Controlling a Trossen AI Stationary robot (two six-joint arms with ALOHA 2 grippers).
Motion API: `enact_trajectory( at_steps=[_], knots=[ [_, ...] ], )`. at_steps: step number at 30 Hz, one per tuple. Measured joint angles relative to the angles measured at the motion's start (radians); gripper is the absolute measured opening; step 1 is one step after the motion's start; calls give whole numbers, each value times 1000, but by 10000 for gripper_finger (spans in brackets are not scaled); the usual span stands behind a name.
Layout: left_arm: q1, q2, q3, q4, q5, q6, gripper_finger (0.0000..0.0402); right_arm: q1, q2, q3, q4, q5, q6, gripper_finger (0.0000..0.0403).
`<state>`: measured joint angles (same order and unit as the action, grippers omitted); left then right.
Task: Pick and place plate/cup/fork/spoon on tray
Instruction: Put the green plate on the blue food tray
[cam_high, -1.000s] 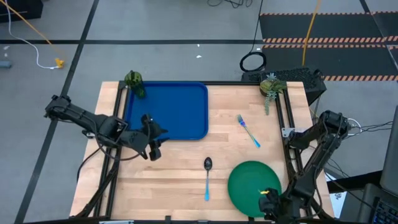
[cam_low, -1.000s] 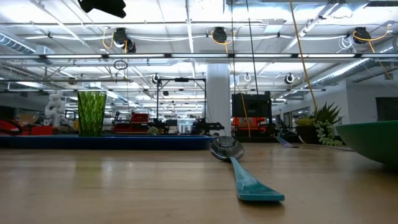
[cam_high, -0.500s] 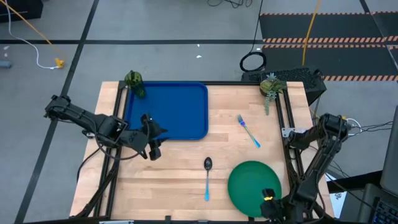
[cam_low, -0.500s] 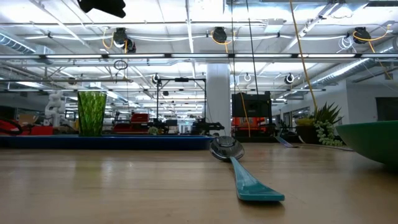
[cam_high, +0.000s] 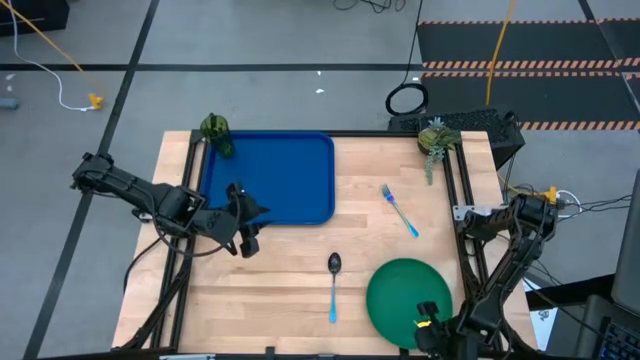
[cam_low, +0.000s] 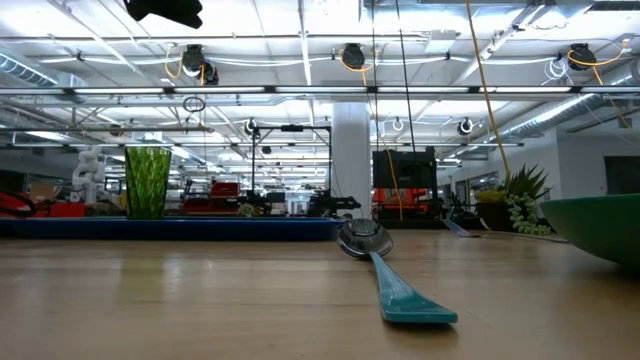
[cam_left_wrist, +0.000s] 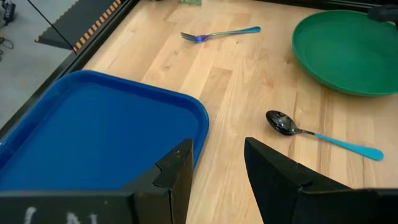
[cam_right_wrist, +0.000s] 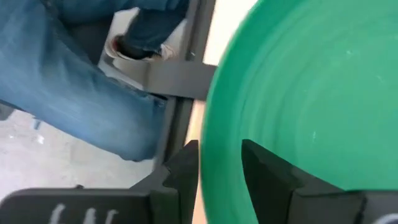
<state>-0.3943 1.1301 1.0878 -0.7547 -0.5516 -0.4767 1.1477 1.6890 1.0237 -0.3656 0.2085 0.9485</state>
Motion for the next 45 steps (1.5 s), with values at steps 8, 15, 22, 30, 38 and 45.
enact_trajectory(
  at_steps=[8,15,22,30,38,45],
  knots=[
    [0,0,0,0,-9,7,147,0,0,0,-48,3,-3,36],
    [0,0,0,1,-9,5,147,0,-5,2,-69,9,-5,12],
    [0,0,0,1,-9,3,147,-7,-12,121,-335,93,0,1],
    [0,0,0,1,-9,-30,147,-74,-13,306,-602,161,-89,0],
    [0,23,0,1,-9,-49,147,-147,-13,374,-661,289,-292,0],
    [0,22,0,9,-20,-37,147,-236,-13,381,-664,341,-459,0]
  ],
)
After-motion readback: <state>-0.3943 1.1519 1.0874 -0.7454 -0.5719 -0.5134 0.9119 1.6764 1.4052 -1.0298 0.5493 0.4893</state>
